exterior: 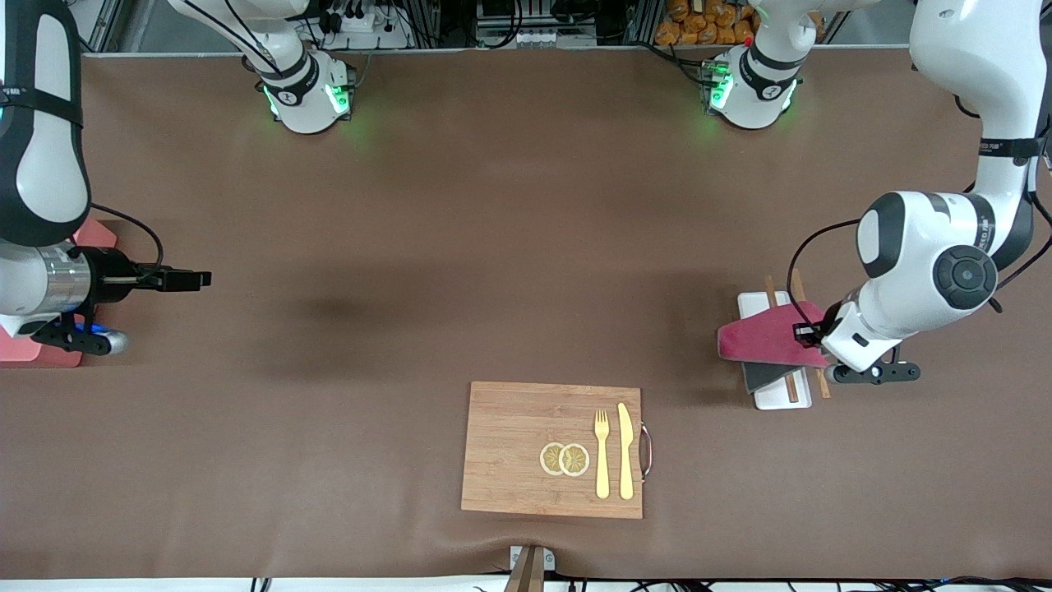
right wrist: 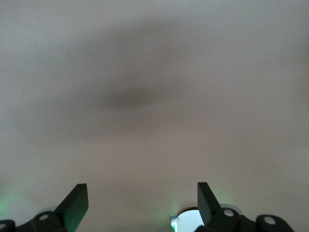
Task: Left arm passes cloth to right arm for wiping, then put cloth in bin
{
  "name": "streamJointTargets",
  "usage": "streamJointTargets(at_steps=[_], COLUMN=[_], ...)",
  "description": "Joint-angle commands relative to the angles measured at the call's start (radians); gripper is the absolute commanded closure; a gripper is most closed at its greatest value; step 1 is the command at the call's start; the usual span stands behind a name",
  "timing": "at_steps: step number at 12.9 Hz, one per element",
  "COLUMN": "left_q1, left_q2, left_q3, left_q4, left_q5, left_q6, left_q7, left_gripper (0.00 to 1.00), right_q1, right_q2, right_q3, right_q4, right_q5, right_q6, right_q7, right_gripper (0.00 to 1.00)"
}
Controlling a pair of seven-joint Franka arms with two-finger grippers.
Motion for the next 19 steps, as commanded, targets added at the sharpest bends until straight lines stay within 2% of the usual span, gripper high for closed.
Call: streamJointTargets(at_steps=[1,6,10,16,19], left_q1=[-0.007,-0.006,-0.001,-0.029,-0.156], left_q2=[0.002,-0.03,-0.053,-0.015,0.033], left_q3=[0.001,-0.01,-0.129,-0.33,-0.34], left_q4=[-0.002,0.014,0.09,0.201,0.265], left_q5=[-0.005,-0.008,-0.049,-0.164,-0.238], left_q6=[0.005,0.002,-0.062,-0.064,-0.017], left_q7=[0.033,0.042,-0.019,-0.4,-0.669], left_gripper=[1.0,1.0,1.0,1.0,1.0], right_q1=[0.01,0.022,0.037,0.036,0.036], right_q2=[-0.01,-0.01,-0.01,0.005,0.06], right_q3=[-0.001,-0.001,-0.001,-0.001,-0.001], right_q4=[-0.009,-0.009,-0.009,-0.006,0.013], right_q5=[0.017,0.017,0.084,0.199,0.317], right_q6=[-0.006,-0.006,-0.008,-0.003,0.003], right_q7=[0.039,0.086,0.207,0.356,0.439], right_gripper=[0.0,0.0,0.0,0.0,0.0])
